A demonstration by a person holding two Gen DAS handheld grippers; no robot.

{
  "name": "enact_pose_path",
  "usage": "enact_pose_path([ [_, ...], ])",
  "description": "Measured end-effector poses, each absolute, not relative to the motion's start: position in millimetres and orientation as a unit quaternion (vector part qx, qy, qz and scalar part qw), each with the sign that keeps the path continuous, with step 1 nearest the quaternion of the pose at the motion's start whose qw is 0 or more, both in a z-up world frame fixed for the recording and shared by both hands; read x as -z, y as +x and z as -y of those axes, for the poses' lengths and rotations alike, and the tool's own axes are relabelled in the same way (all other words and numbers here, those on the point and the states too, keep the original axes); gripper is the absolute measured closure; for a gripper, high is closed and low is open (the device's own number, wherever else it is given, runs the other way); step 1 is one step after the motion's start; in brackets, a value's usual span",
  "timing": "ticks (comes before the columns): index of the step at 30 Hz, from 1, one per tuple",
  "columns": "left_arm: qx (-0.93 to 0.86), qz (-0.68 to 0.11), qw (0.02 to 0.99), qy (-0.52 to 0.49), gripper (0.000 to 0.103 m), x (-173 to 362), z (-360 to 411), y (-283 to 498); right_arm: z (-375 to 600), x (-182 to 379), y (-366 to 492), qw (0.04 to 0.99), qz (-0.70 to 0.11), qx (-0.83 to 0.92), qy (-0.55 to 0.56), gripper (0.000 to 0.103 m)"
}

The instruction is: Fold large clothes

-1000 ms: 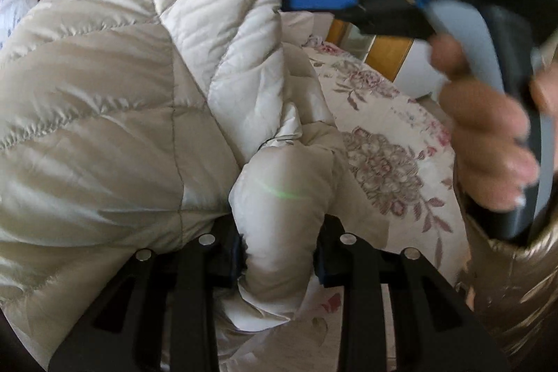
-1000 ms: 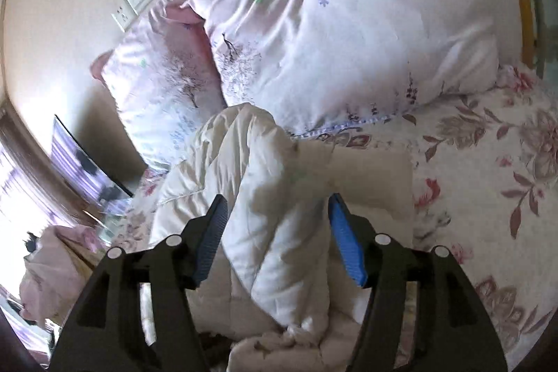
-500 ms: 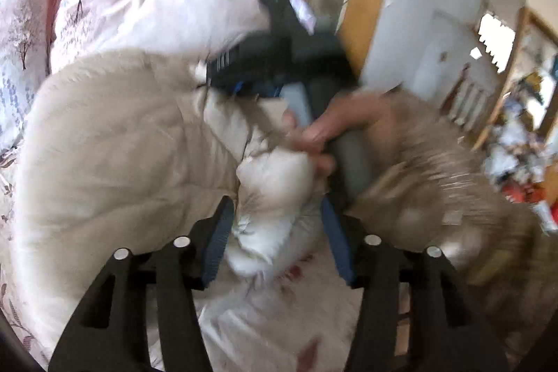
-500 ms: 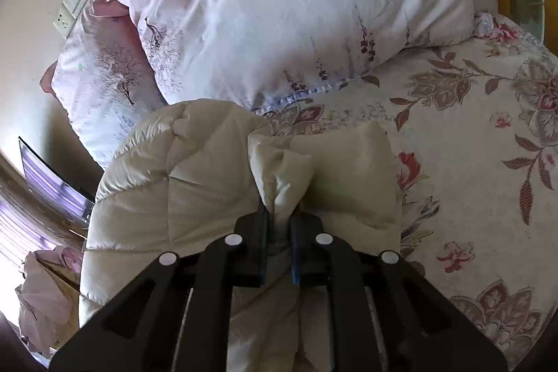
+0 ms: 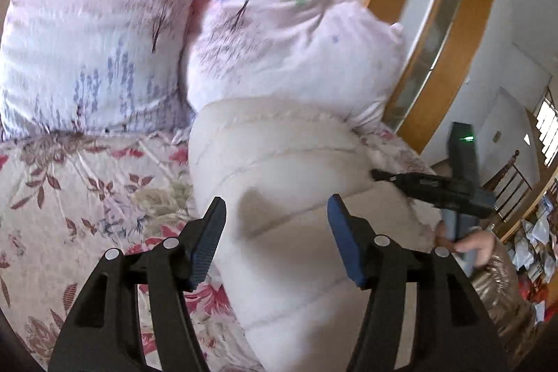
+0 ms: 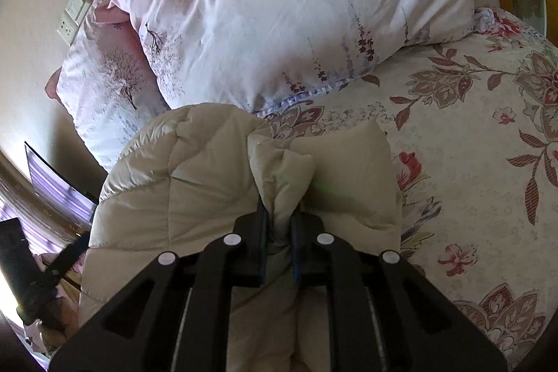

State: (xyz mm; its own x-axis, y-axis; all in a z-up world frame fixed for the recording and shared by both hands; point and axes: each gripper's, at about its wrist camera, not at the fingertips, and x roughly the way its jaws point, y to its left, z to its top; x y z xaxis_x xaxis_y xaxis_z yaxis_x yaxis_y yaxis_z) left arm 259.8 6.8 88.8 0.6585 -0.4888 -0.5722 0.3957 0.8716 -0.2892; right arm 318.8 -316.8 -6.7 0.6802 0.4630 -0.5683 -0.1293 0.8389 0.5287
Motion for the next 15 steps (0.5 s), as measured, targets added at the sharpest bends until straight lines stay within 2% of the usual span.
enact_pose_path([
  [8,0.252,-0.367,0.892,-0.079,0.04,-56,-4,276,324,9,314,0.896,-0.347,-0.142,0.237,0.092],
  [15,0.263,-0.395,0.878,-0.069,0.037,-39,7,291,328,24,323,0.892,-0.375,-0.108,0.229,0.092],
])
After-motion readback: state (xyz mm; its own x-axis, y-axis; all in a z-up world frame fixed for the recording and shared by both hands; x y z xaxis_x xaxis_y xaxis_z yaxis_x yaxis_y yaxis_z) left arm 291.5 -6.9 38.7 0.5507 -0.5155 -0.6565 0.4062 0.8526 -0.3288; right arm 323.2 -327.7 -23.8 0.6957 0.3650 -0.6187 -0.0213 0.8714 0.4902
